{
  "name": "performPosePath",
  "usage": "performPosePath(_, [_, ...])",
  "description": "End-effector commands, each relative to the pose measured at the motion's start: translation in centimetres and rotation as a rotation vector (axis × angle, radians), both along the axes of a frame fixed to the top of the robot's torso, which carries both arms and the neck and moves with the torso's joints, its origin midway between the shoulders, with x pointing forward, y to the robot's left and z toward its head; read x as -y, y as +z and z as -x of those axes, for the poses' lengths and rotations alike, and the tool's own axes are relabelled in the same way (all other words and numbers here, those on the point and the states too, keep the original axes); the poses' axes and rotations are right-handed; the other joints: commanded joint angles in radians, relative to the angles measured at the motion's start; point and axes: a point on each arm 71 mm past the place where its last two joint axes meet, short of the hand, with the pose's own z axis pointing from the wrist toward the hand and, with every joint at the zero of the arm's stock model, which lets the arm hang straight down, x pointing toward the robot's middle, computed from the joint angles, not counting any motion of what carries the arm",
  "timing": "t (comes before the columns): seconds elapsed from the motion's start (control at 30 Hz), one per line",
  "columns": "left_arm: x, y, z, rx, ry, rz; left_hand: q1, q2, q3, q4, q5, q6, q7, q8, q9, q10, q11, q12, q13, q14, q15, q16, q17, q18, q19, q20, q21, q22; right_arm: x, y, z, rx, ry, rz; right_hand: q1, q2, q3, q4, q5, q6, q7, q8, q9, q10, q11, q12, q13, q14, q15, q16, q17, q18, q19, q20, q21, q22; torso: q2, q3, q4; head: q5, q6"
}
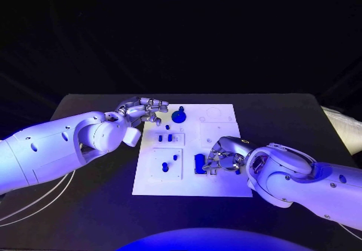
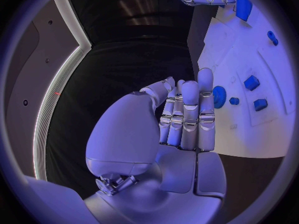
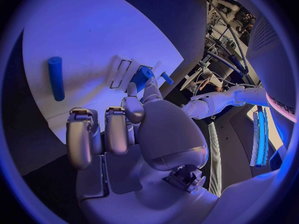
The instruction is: Assemble the parts on the task board
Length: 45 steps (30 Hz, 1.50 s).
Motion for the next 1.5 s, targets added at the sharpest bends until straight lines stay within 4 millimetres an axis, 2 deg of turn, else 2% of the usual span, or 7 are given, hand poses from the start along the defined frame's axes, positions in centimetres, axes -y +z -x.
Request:
performPosePath(0.03, [0.3,0.0,0.1,0.002,-0.024,0.008,0.002,0.002,0.0,-0.006,0.005,-0.008,0.0,0.003,-0.001,-0.009,0.001,0.007,0.002,-0.006,0.002,-0.002,-0.002,0.019,0.0,0.003,-0.005,-0.002,-0.1,-0.3,-0.3,0.0,0.009,0.032,0.016,0.015,0.006,-0.006,-0.01,0.008,-0.002,-0.004,0.002,0.006,-0.003,-0.003,-0.002,0.06,-0.006,0.004,0.01,-0.011,0.014,-0.005,0.004,0.101,0.001,-0.0002,0.0012,-0.001,-0.001])
performPosePath(0.7, [0.1,0.0,0.1,0.001,-0.021,0.006,0.002,0.002,0.0,-0.006,0.005,-0.008,0.0,0.003,-0.001,-0.009,0.001,0.007,0.002,-0.006,0.002,-0.002,-0.002,0.019,0.0,0.003,-0.005,-0.002,0.3,-0.2,-0.4,0.019,-0.006,-0.004,-0.008,-0.007,-0.003,-0.007,-0.012,0.001,0.004,-0.013,0.006,-0.002,0.002,-0.031,-0.016,0.058,-0.002,-0.005,-0.001,-0.01,0.013,-0.003,0.002,0.099,0.0,0.001,-0.0013,0.001,-0.003])
performPosePath(0.77, [0.1,0.0,0.1,0.001,-0.019,0.006,0.001,0.002,0.0,-0.006,0.005,-0.008,0.001,0.003,-0.001,-0.01,0.001,0.008,0.002,-0.007,0.002,-0.003,-0.004,0.019,-0.001,0.004,-0.006,-0.002,0.8,0.3,-0.3,0.039,-0.024,-0.054,-0.007,-0.01,-0.001,-0.011,0.004,-0.014,0.009,-0.024,0.004,-0.013,0.006,-0.054,-0.029,0.056,0.0,-0.011,-0.008,-0.01,0.012,-0.001,0.001,0.098,0.0,0.0006,-0.0016,-0.001,-0.003])
performPosePath(0.97, [0.0,0.1,0.1,0.004,-0.017,0.006,0.001,0.002,0.0,-0.006,0.005,-0.008,0.001,0.003,-0.001,-0.01,0.001,0.008,0.002,-0.007,0.002,-0.003,-0.004,0.019,-0.001,0.004,-0.006,-0.002,2.9,1.8,-0.1,0.053,-0.07,-0.122,0.01,-0.02,0.01,-0.031,0.051,-0.114,0.049,-0.097,-0.023,-0.029,0.036,-0.079,-0.042,0.056,0.023,-0.014,-0.012,-0.01,0.01,0.015,0.0,0.097,-0.001,0.0,-0.0029,-0.007,-0.002])
performPosePath(1.13, [-0.1,0.1,0.1,0.009,-0.014,0.007,0.002,0.002,0.0,-0.007,0.005,-0.009,0.001,0.003,-0.001,-0.01,0.001,0.008,0.002,-0.008,0.002,-0.004,-0.005,0.019,-0.001,0.004,-0.006,-0.002,5.4,2.0,-0.2,0.023,-0.102,-0.031,0.007,-0.019,0.013,-0.033,0.052,-0.098,0.049,-0.094,-0.023,-0.036,0.038,-0.091,-0.05,0.055,0.027,-0.016,-0.014,-0.009,0.008,0.022,-0.002,0.094,-0.001,-0.0008,-0.0064,-0.012,0.003])
performPosePath(1.23, [-0.1,0.1,0.1,0.012,-0.013,0.008,0.002,0.002,0.0,-0.007,0.005,-0.009,0.001,0.003,-0.001,-0.01,0.001,0.008,0.002,-0.008,0.002,-0.004,-0.005,0.019,-0.001,0.004,-0.006,-0.002,6.8,1.8,-0.3,0.01,-0.123,0.058,-0.03,-0.027,0.0,-0.011,0.057,-0.084,0.046,-0.094,-0.025,-0.033,0.038,-0.084,-0.045,0.056,0.028,-0.013,-0.01,-0.009,0.01,0.026,0.0,0.097,-0.001,-0.0001,-0.0084,-0.013,0.001])
performPosePath(1.5, [0.1,-0.5,0.3,0.003,-0.016,0.01,0.002,0.002,0.0,-0.007,0.005,-0.009,0.001,0.003,-0.001,-0.01,0.001,0.008,0.002,-0.008,0.002,-0.004,-0.005,0.019,-0.001,0.004,-0.006,-0.002,8.2,1.3,-0.4,0.015,-0.156,0.176,-0.041,-0.021,0.003,0.0,0.086,-0.051,0.036,-0.086,-0.023,-0.025,0.03,-0.066,-0.032,0.058,0.023,-0.006,-0.001,-0.012,0.016,0.023,0.007,0.109,-0.002,-0.0014,-0.0074,-0.03,0.003])
